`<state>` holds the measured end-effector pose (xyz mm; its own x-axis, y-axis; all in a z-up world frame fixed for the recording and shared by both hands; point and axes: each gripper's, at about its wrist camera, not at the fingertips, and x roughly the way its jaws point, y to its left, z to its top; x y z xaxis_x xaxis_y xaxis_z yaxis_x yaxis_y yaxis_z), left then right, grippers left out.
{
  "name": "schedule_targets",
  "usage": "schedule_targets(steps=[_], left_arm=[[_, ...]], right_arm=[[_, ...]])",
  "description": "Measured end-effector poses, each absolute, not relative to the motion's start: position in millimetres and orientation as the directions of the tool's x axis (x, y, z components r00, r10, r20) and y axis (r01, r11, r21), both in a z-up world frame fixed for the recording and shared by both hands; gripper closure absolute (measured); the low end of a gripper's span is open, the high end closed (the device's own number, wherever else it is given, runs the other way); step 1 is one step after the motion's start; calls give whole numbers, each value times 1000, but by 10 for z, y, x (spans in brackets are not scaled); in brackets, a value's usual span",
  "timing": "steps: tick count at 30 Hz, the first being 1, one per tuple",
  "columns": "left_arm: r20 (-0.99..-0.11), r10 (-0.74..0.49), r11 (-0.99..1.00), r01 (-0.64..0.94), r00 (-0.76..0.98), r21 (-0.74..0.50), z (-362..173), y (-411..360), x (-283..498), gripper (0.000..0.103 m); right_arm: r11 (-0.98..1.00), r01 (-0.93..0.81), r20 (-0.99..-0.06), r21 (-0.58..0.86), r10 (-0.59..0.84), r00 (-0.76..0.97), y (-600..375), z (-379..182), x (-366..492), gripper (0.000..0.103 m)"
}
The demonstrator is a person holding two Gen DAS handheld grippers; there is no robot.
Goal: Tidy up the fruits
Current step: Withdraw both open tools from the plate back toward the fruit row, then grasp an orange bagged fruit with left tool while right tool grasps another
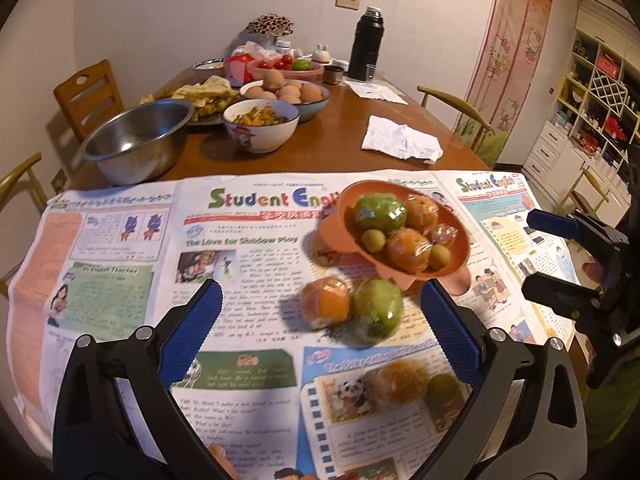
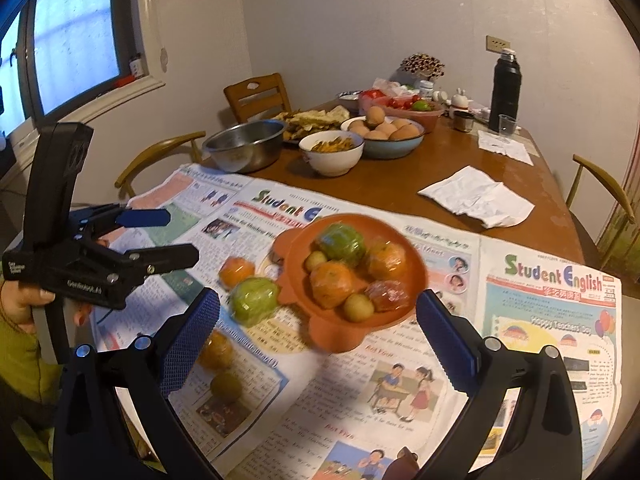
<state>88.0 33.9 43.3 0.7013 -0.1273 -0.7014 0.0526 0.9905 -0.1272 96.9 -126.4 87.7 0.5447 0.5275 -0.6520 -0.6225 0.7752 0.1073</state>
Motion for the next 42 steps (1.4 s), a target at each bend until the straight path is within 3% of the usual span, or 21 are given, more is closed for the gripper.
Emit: schedule_targets(steps=[33, 35, 38, 40, 42], left_arm=[[-760, -129, 988, 16, 637, -155, 77, 556, 798, 10], [-769, -126, 989, 16, 627, -149, 37, 581, 866, 15], [-777, -134, 989, 32, 615, -145, -2, 588, 943, 20], [-782, -151, 988, 58, 605, -146, -27, 569, 1002, 24], [-785, -160, 987, 78, 599, -142, -42, 538, 1044, 26]], right_arm=[[652, -751, -770, 101, 530, 356, -668, 251, 531, 6], [643, -760, -773, 99, 530, 348, -604, 238, 530, 6], [629, -771, -776, 97, 533, 338, -545, 224, 555, 12], [625, -774, -784, 100, 529, 325, -508, 194, 594, 25], [625, -774, -790, 103, 524, 319, -488, 168, 617, 29]])
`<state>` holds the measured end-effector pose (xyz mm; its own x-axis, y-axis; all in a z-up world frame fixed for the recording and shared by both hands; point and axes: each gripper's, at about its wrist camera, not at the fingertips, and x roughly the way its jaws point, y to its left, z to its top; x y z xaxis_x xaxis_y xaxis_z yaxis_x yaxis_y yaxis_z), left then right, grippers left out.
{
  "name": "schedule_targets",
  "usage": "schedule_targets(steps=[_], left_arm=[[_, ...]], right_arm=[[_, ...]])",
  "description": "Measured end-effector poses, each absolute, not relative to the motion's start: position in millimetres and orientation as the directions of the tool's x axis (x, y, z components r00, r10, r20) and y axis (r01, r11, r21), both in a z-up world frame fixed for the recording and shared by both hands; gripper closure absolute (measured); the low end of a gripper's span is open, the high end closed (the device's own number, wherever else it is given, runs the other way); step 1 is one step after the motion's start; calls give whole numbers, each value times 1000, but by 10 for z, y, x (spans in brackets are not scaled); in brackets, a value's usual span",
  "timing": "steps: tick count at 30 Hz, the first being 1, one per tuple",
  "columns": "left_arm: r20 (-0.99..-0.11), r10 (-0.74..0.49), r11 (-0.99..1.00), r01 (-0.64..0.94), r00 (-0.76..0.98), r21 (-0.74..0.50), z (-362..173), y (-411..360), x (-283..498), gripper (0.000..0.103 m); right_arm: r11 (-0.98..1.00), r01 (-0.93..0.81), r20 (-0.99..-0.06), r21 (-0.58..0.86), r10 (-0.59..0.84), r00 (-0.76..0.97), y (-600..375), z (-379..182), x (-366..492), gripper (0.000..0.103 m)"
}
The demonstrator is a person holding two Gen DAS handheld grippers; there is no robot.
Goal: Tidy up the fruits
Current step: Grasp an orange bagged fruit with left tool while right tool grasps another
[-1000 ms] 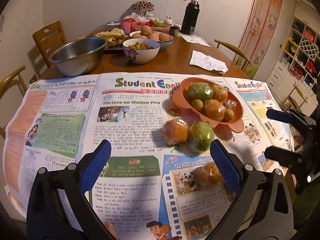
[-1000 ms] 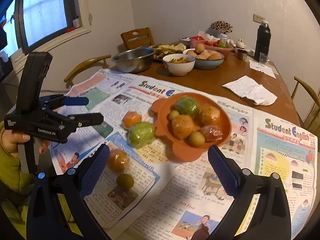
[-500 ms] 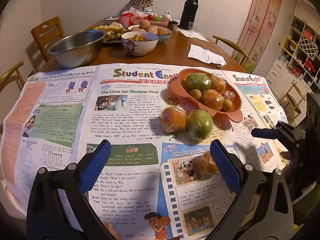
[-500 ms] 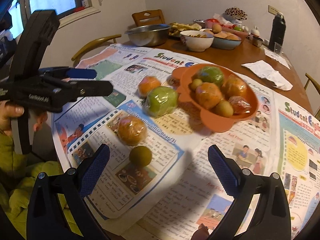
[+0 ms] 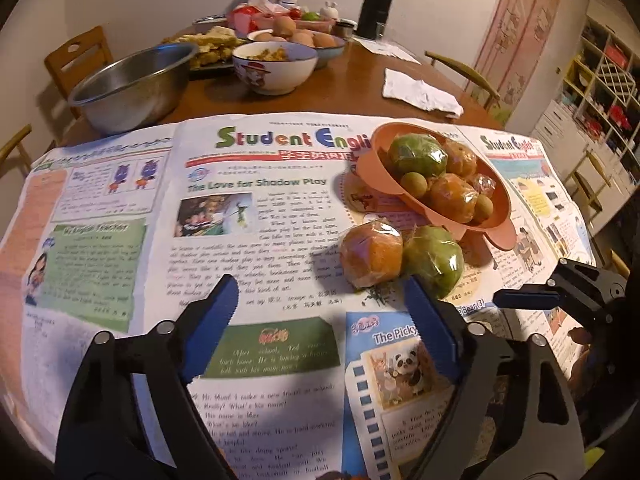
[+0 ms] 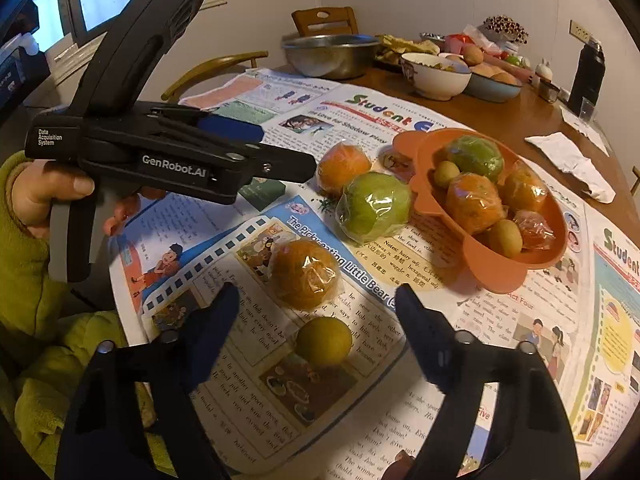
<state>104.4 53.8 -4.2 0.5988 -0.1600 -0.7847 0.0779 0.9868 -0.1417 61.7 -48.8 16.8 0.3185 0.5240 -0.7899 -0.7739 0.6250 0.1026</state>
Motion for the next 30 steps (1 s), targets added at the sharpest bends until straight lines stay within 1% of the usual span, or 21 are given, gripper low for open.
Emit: schedule_targets(steps=[1, 2, 4, 5, 7, 9, 15, 18, 22, 24, 25, 26, 30], left_arm=[[-785, -168, 986, 90, 597, -142, -50, 519, 1067, 28], [-786, -169, 986, 95, 595, -141, -60, 508, 1082, 30], [-788, -173, 985, 104, 590, -138, -84, 489, 1128, 32], [-790, -177, 984, 107, 587, -141, -95, 482, 1151, 34], [-791, -185, 983, 114, 583, -146, -117, 473, 1184, 36], [-793, -190, 982, 116, 579, -151, -138, 466, 1212, 38], [-792, -230, 973, 139, 566, -183, -188, 455, 1283, 41], [-792, -249, 969, 148, 558, -200, -215, 455, 1321, 45], [-788, -264, 965, 160, 556, -210, -219, 445, 1373, 53], [-785, -273, 962, 164, 556, -218, -220, 445, 1400, 59], [-784, -279, 960, 168, 555, -223, -221, 443, 1413, 66], [-783, -281, 960, 170, 554, -224, -223, 438, 1423, 68], [-781, -283, 959, 169, 557, -227, -214, 443, 1421, 71]], right_arm=[[621, -777, -791, 106, 526, 313, -475, 158, 626, 35], [619, -778, -792, 109, 527, 309, -467, 152, 631, 38], [608, -786, -794, 112, 530, 298, -438, 137, 640, 48], [604, -789, -794, 112, 532, 295, -424, 134, 640, 50], [591, -798, -795, 116, 537, 283, -392, 122, 647, 61], [584, -804, -796, 113, 537, 278, -364, 108, 646, 64], [577, -809, -794, 114, 543, 275, -340, 105, 651, 65], [577, -808, -792, 121, 546, 272, -349, 106, 664, 65], [577, -807, -791, 126, 549, 270, -356, 107, 661, 65], [577, -807, -790, 127, 550, 270, -359, 111, 660, 65], [577, -807, -789, 127, 551, 270, -360, 112, 660, 65], [576, -807, -789, 128, 553, 270, -365, 115, 657, 65], [574, -808, -780, 134, 564, 272, -383, 144, 650, 65]])
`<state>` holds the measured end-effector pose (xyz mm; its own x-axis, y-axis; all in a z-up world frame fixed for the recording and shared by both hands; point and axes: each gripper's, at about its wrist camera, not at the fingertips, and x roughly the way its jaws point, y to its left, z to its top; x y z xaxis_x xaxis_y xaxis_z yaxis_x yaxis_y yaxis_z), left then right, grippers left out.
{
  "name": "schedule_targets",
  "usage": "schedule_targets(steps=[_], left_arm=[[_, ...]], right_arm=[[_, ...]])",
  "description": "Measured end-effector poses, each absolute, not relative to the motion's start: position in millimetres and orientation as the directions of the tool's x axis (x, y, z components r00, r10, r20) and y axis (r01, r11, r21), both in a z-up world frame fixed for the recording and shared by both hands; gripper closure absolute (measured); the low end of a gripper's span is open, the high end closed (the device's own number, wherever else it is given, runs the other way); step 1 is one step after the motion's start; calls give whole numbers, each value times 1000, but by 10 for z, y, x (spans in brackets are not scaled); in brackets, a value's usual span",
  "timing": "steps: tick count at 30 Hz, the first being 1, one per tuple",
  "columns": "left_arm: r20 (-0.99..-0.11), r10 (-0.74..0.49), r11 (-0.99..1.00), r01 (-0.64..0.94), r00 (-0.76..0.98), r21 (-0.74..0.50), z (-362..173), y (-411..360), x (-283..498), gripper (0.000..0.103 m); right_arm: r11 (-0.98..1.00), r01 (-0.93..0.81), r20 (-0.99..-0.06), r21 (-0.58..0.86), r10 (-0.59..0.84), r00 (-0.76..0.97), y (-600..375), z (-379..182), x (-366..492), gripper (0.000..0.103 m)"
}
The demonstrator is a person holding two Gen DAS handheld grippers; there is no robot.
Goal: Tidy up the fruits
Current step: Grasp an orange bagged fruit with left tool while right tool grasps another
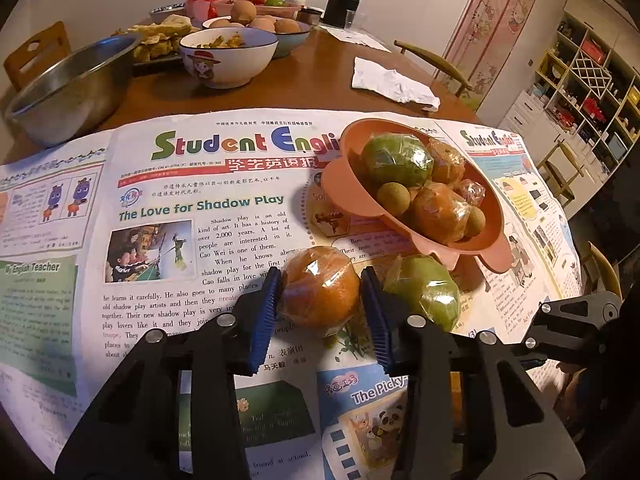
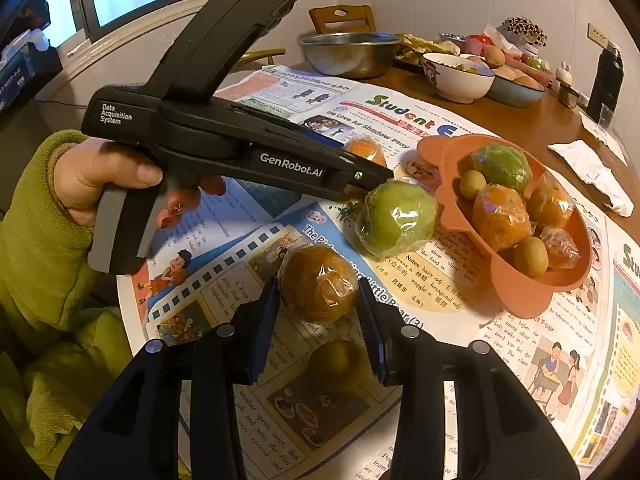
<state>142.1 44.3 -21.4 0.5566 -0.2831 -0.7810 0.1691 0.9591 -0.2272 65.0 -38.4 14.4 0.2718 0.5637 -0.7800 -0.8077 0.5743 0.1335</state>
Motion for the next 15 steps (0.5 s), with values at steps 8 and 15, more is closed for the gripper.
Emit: schedule_targets(steps=[8, 15], left_arm=[[-757, -265, 964, 147, 598, -221, -30, 508, 1327, 71], [-731, -268, 963, 160, 627, -215, 148, 436, 1325, 71]], right_arm=[[580, -801, -745, 146, 597, 297, -497, 311, 664, 65], [619, -774, -708, 135, 606, 361, -702, 511, 803, 65]])
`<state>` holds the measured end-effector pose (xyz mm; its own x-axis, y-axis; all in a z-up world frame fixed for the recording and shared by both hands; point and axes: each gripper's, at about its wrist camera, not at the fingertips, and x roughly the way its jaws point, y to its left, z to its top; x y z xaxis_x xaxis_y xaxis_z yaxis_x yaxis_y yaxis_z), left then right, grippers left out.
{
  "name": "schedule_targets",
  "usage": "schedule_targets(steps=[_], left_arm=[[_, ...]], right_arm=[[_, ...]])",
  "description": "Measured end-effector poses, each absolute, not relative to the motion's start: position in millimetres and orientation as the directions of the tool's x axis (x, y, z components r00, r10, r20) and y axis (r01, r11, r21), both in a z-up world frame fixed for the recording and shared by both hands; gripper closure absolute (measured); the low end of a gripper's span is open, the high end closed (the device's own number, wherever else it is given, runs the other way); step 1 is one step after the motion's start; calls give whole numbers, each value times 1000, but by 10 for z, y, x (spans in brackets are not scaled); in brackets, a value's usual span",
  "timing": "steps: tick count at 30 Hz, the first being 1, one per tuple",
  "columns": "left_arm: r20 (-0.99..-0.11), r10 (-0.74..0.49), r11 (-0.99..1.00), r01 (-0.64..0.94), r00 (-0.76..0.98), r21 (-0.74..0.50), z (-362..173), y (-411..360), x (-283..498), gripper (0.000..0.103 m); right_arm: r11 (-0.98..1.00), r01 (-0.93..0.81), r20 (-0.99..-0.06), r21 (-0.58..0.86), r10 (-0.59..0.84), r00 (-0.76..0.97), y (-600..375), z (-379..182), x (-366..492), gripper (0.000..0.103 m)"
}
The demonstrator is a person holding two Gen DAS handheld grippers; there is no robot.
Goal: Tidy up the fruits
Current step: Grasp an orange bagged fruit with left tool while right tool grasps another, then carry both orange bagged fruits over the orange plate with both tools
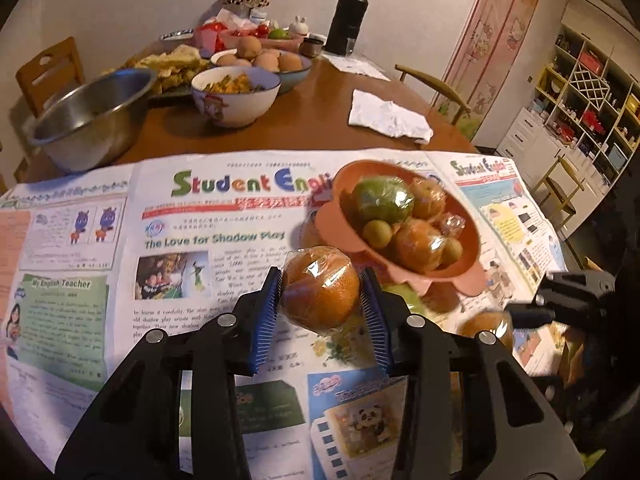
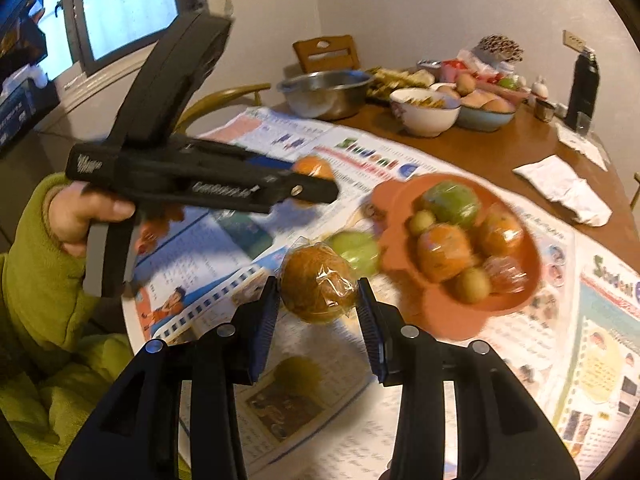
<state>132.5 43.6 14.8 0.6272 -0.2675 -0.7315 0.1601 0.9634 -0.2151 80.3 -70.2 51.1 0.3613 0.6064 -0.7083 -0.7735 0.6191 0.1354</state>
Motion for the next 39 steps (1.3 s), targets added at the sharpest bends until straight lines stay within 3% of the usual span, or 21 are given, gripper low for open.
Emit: schedule_targets(steps=[15, 39], left_arm=[[-719, -286, 958, 202, 633, -202, 298, 185, 1514, 71], [-760, -294, 953, 244, 580, -182, 145, -103, 1836, 71]], right_arm=[[717, -687, -648, 115, 579, 496, -1212, 795, 1192, 66], [821, -558, -685, 118, 474, 553, -1560, 553, 1756, 66]])
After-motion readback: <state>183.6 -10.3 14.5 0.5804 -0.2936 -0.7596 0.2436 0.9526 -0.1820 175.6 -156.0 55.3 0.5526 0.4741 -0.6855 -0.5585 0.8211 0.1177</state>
